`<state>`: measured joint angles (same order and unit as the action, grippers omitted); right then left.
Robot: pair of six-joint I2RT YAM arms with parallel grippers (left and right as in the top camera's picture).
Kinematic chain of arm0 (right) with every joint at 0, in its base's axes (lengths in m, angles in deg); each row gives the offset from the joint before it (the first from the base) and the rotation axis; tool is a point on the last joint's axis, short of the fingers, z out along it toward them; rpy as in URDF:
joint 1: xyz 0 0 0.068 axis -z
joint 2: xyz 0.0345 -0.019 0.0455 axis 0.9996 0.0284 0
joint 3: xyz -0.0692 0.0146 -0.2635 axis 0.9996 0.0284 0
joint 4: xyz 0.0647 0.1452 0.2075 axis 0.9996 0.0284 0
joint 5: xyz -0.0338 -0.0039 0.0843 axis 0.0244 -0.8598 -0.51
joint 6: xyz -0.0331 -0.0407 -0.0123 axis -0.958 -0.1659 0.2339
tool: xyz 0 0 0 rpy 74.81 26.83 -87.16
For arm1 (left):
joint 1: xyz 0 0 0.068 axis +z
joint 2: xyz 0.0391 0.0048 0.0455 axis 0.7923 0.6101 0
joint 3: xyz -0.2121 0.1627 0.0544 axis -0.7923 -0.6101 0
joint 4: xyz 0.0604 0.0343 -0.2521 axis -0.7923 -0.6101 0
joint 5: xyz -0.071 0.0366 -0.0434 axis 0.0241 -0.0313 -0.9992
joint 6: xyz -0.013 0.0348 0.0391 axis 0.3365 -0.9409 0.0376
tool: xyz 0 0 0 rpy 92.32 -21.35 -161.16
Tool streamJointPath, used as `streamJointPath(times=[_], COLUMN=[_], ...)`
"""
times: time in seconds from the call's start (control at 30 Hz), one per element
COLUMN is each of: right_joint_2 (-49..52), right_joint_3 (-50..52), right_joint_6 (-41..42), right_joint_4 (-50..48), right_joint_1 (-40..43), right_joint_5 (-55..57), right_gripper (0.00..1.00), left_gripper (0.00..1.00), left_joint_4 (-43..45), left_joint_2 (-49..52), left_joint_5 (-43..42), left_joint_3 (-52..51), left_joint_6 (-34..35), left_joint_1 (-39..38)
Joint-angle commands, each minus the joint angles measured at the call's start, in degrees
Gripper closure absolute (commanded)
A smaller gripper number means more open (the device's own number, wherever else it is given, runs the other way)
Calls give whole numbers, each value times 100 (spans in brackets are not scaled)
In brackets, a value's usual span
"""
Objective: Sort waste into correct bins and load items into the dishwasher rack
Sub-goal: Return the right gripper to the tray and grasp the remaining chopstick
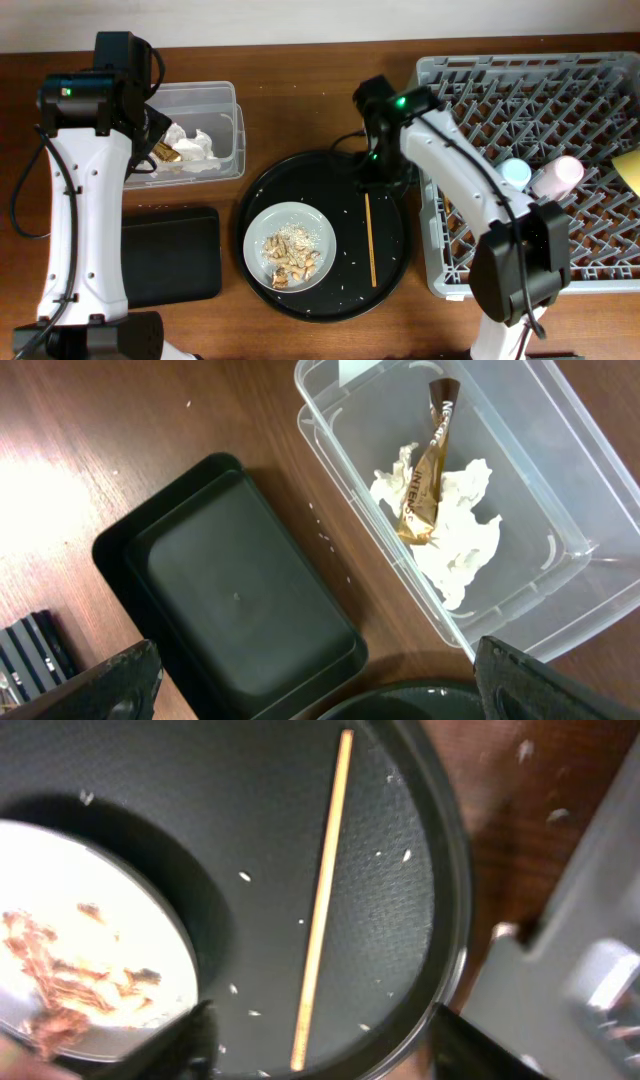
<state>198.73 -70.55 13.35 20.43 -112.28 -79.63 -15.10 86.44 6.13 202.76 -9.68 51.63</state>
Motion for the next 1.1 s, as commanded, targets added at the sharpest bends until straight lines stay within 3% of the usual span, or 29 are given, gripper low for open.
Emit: streamJointPath(times=[0.0, 0.2, 0.4, 0.83, 1.0, 1.07], right_joint_2=[-44, -44, -44, -42, -42, -48], right_joint_3=[763, 1851, 2354, 2433, 2723, 2710], right_joint_6=[494, 573, 575, 597, 984, 1036], right_joint_4=[-509, -1552, -2050, -2197, -2540, -2546], right_joint_1=[-118, -122, -122, -129, -267, -332], right_joint_5=[138, -20, -136, -317, -138, -170], right_gripper=[59, 70, 71, 75, 96, 96], left_gripper=[1, 1, 1, 1, 1, 1], left_joint_4=[-9, -9, -11, -9, -9, -9], left_joint_2=[-85, -85, -85, -85, -85, -85], left_joint_5=[85, 85, 85, 85, 85, 85], left_joint_3=[42, 42, 42, 42, 42, 42], left_joint_6=[35, 35, 35, 35, 35, 35], left_joint_1=[44, 42, 42, 42, 42, 44])
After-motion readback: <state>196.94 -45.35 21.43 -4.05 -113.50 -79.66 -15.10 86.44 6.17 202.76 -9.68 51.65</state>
